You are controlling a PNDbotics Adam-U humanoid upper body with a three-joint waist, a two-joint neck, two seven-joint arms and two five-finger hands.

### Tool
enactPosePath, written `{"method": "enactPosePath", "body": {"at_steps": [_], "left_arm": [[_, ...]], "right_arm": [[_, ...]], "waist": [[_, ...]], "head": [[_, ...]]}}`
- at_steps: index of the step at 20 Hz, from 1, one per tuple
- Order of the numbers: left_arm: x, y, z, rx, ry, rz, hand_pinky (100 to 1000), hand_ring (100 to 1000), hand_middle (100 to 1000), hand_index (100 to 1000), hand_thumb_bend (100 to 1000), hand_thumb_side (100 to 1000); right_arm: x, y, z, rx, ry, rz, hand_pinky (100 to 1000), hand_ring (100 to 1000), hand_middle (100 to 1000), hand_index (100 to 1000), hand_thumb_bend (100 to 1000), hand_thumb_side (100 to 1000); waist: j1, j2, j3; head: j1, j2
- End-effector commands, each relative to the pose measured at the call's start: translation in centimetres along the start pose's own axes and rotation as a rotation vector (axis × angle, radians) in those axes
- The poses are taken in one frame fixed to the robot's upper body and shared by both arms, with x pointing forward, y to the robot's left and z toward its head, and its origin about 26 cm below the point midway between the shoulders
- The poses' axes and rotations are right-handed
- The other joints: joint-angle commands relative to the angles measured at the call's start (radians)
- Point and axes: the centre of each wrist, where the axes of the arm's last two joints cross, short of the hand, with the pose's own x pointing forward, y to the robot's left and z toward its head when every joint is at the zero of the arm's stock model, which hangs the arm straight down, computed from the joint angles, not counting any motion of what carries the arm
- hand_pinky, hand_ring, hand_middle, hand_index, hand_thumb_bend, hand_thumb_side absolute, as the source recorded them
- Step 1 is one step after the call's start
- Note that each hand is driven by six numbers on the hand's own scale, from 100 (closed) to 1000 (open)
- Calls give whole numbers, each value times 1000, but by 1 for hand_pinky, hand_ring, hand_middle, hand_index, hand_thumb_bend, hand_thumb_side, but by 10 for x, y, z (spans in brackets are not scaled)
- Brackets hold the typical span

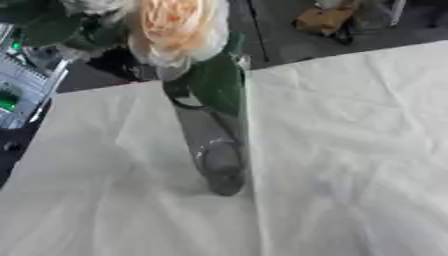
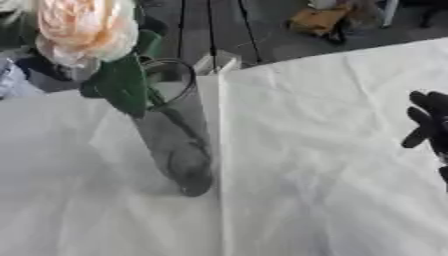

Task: Arrange flowers into the vase.

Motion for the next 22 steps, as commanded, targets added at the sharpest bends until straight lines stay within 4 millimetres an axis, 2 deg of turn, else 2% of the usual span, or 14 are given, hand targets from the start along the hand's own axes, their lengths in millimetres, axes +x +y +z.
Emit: {"method": "enactPosePath", "body": {"at_steps": [1, 4, 11, 22], "left_arm": [[-3, 15, 16, 12, 38, -34, 957, 928, 929, 1000, 798, 1000], [-5, 16, 21, 0, 47, -38, 964, 933, 934, 1000, 822, 1000], [-10, 12, 28, -82, 97, -88, 974, 941, 943, 1000, 782, 1000], [-14, 10, 35, -70, 120, -64, 978, 945, 960, 1000, 748, 1000]], "right_arm": [[7, -4, -4, 14, -18, 17, 1000, 1000, 503, 919, 100, 1000], [7, -4, -3, 12, -17, 17, 1000, 1000, 503, 919, 100, 1000], [6, -4, -3, 8, -16, 16, 1000, 1000, 502, 919, 100, 1000], [6, -3, -2, 8, -19, 16, 1000, 1000, 500, 919, 100, 1000]], "waist": [[5, -38, 3], [4, -39, 6], [-2, -38, 15], [-10, -35, 28]], "head": [[2, 6], [0, 7], [-2, 7], [-4, 8]]}}
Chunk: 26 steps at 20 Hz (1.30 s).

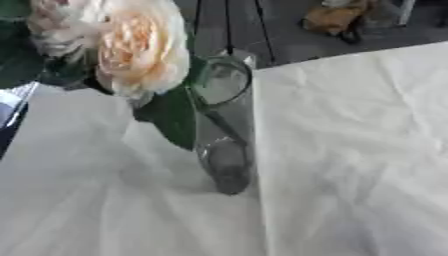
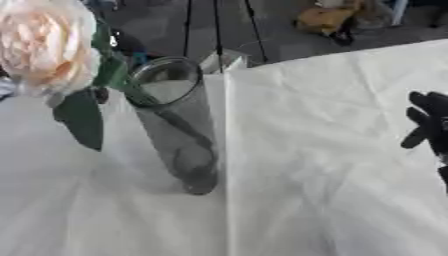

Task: Arrange flowers into the vase.

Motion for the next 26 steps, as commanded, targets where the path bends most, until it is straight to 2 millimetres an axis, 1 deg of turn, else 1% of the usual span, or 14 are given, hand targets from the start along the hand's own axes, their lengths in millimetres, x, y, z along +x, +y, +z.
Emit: {"method": "enactPosePath", "body": {"at_steps": [1, 8, 12, 20, 26], "left_arm": [[-1, 13, 16, 43, 41, -28, 977, 944, 960, 1000, 747, 1000], [-4, 11, 20, 75, 80, -37, 980, 947, 963, 1000, 751, 1000], [-10, 7, 27, 74, 122, -46, 981, 947, 964, 1000, 748, 1000], [-23, -6, 43, 59, 179, -17, 977, 944, 961, 1000, 737, 1000], [-24, -7, 45, 61, 181, -10, 977, 944, 961, 1000, 737, 1000]], "right_arm": [[7, -3, -4, 10, -26, 16, 1000, 1000, 500, 919, 100, 1000], [6, -3, -4, 11, -26, 16, 1000, 1000, 499, 919, 100, 1000], [6, -3, -4, 8, -25, 17, 1000, 1000, 500, 919, 100, 1000], [6, -4, -3, -6, -30, 21, 1000, 1000, 500, 919, 100, 1000], [6, -4, -2, -8, -30, 22, 1000, 1000, 500, 919, 100, 1000]], "waist": [[-11, -34, 5], [-16, -32, 12], [-19, -33, 18], [-30, -33, 27], [-31, -33, 28]], "head": [[-1, 3], [-2, 2], [-4, 4], [-11, 4], [-11, 4]]}}
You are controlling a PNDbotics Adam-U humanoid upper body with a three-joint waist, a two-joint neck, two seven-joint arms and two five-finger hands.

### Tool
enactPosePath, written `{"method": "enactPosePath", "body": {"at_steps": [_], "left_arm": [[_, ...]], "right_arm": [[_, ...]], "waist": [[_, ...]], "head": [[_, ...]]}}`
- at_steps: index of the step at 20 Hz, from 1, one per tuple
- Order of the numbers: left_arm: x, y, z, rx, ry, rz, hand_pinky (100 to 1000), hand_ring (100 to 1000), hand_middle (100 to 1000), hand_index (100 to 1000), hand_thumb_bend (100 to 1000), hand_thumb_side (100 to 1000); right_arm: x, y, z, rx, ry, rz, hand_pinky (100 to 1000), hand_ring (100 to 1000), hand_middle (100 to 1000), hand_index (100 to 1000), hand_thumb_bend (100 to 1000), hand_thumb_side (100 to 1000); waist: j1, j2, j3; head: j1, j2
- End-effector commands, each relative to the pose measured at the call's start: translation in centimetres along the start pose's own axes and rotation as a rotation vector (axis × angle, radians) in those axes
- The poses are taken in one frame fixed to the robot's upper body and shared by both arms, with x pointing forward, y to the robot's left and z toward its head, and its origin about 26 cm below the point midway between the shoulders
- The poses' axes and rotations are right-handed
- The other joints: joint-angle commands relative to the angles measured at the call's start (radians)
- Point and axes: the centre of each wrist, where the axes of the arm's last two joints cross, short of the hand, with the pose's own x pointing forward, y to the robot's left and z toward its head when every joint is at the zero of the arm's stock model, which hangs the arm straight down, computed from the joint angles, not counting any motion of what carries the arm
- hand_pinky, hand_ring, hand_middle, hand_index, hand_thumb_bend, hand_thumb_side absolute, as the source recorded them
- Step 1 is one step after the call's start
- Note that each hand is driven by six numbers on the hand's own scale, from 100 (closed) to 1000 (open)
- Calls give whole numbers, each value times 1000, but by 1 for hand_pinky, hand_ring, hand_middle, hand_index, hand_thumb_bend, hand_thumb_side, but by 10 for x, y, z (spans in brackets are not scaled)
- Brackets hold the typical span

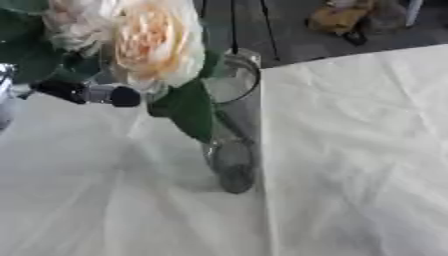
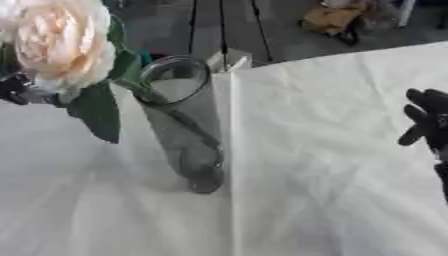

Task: Arrange flowers into the vase.

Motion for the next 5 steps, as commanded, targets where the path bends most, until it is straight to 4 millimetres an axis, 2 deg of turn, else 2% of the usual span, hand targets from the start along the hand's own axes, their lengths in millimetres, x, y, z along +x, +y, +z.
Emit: {"method": "enactPosePath", "body": {"at_steps": [1, 2, 5], "left_arm": [[-2, 15, 14, 31, 28, -32, 974, 941, 958, 1000, 737, 1000], [-4, 14, 17, 38, 35, -22, 968, 935, 949, 1000, 693, 1000], [-8, 8, 30, 54, 47, 1, 963, 930, 938, 1000, 665, 1000]], "right_arm": [[6, -3, -3, 5, -23, 16, 1000, 1000, 500, 919, 100, 1000], [6, -3, -3, 0, -25, 18, 1000, 1000, 501, 919, 100, 1000], [6, -4, -1, -15, -29, 14, 1000, 1000, 501, 919, 100, 1000]], "waist": [[-22, -33, 1], [-30, -33, 8], [-46, -33, 19]], "head": [[-1, 2], [-5, 4], [-8, 7]]}}
